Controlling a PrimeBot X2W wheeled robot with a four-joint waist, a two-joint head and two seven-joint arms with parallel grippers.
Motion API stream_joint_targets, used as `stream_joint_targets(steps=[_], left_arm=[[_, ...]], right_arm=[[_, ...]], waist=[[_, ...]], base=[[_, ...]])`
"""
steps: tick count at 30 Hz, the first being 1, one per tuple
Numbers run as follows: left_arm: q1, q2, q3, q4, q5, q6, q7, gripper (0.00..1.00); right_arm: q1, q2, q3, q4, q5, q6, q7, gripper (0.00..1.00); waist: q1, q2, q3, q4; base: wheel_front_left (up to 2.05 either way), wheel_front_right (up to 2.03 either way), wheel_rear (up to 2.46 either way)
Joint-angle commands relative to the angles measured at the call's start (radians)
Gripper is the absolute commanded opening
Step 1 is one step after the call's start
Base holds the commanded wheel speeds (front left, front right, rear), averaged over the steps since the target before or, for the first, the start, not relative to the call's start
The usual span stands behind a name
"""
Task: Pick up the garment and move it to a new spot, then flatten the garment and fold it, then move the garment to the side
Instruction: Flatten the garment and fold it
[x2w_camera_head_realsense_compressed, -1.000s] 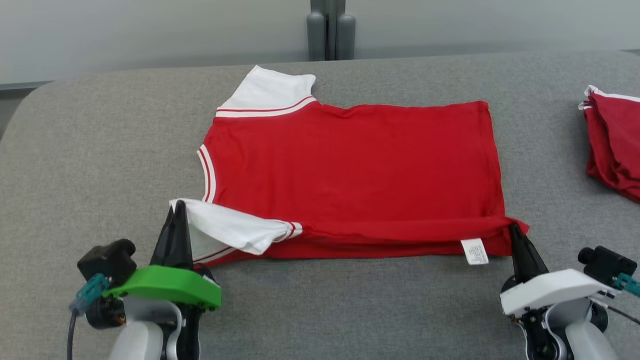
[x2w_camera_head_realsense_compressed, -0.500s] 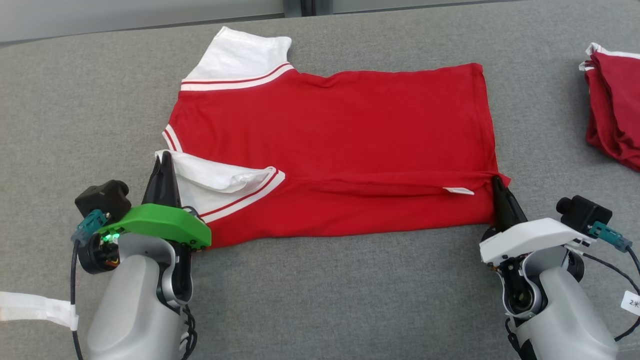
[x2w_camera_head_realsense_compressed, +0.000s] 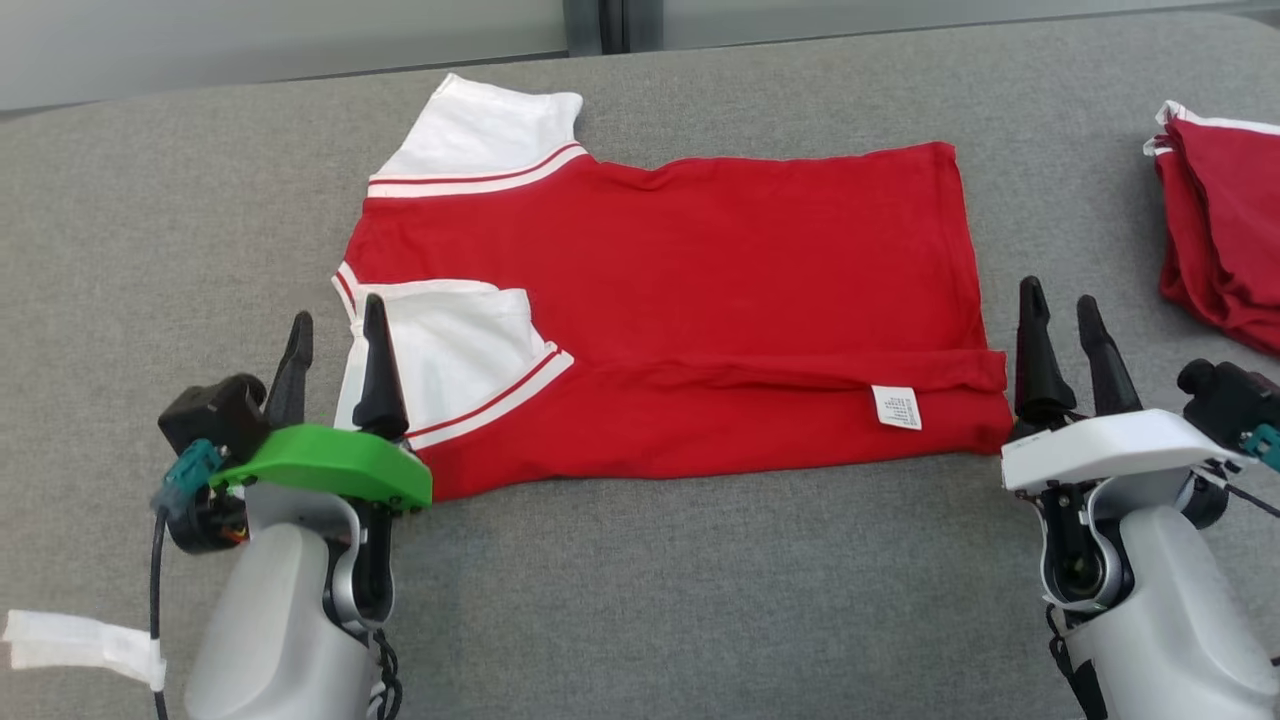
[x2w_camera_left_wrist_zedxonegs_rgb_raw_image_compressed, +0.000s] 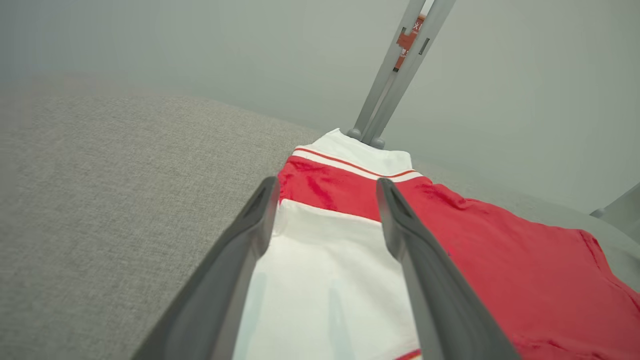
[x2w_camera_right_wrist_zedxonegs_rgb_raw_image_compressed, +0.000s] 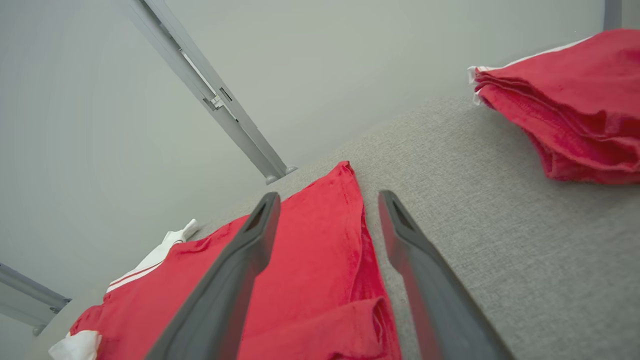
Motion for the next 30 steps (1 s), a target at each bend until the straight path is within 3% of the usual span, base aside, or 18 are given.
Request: stream_joint_targets(steps=[1,7,12,17,23,28,30], left_arm=[[0.036,0.005,0.007,-0.011,-0.009,-0.001,-0.001,1.00],[0.152,0.038,0.012,-0.062,-0.043,0.029,0.120,1.00],[0.227,0.062,0.012,-0.120,-0.073,0.074,0.274,1.00],[0.273,0.052,0.012,-0.177,-0.126,0.105,0.403,1.00],[0.271,0.048,0.038,-0.153,-0.158,0.153,0.456,1.00],[0.252,0.050,0.043,-0.092,-0.170,0.164,0.466,1.00],[0.247,0.048,0.045,-0.076,-0.174,0.160,0.460,0.61]], right_arm=[[0.030,-0.003,-0.015,-0.022,-0.037,-0.001,-0.008,1.00],[0.127,0.013,-0.046,-0.114,-0.171,-0.001,-0.010,1.00],[0.183,0.029,-0.050,-0.163,-0.204,-0.001,0.017,1.00],[0.201,0.034,-0.042,-0.191,-0.210,-0.001,0.035,1.00],[0.192,0.035,-0.019,-0.209,-0.196,-0.001,0.045,1.00],[0.196,0.036,-0.014,-0.210,-0.195,-0.001,0.050,1.00],[0.200,0.036,-0.016,-0.205,-0.199,-0.001,0.054,1.00]], waist=[[0.0000,0.0000,-0.023,0.009],[0.0000,0.0000,-0.072,0.026],[0.0000,0.0000,-0.089,0.032],[0.0000,0.0000,-0.089,0.027],[0.0000,0.0000,-0.071,-0.001],[0.0000,0.0000,-0.062,-0.025],[0.0000,0.0000,-0.062,-0.029]], base=[[0.00,0.00,0.00],[0.00,0.00,0.00],[0.00,0.00,0.00],[0.00,0.00,0.00],[0.00,0.00,0.00],[0.00,0.00,0.00],[0.00,0.00,0.00]])
